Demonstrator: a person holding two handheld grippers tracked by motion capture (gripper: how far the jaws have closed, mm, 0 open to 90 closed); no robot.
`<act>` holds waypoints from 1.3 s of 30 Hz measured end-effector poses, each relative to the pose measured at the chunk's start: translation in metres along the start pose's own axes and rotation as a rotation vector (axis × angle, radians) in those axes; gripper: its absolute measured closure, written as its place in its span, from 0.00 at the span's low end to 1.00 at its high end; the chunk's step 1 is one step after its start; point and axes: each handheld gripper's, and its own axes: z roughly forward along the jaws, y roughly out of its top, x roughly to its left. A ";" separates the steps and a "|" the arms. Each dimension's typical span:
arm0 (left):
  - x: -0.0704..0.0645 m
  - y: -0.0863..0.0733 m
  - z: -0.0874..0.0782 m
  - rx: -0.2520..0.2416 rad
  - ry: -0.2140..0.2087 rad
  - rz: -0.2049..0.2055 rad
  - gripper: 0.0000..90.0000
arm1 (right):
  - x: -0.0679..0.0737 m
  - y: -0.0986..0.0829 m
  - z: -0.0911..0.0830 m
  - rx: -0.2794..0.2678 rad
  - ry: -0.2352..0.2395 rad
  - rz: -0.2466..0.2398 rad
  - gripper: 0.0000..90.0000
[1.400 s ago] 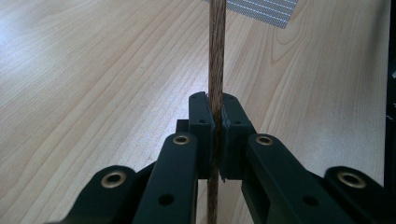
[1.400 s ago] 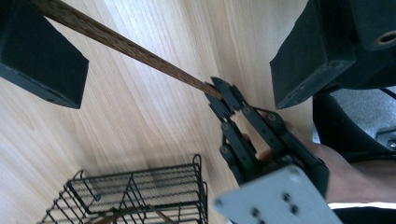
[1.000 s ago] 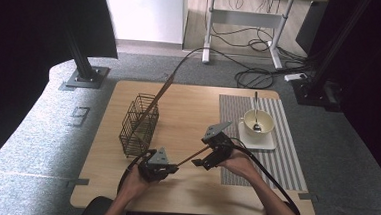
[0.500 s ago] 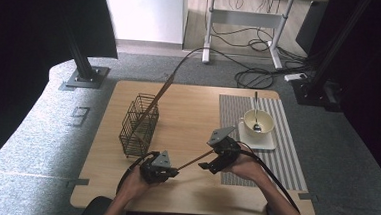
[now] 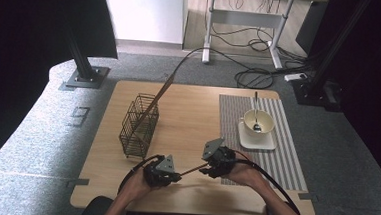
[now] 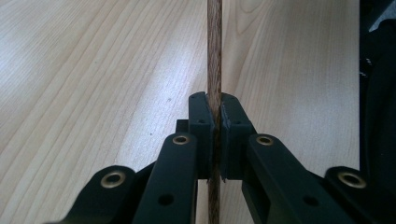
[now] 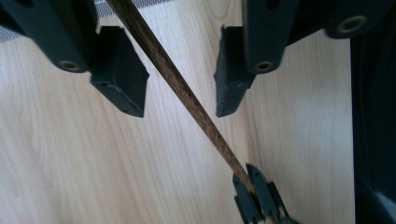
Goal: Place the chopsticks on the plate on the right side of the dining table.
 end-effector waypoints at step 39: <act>0.016 -0.008 -0.004 -0.140 0.143 -0.247 0.14 | -0.007 -0.019 -0.013 -0.007 0.103 0.011 0.92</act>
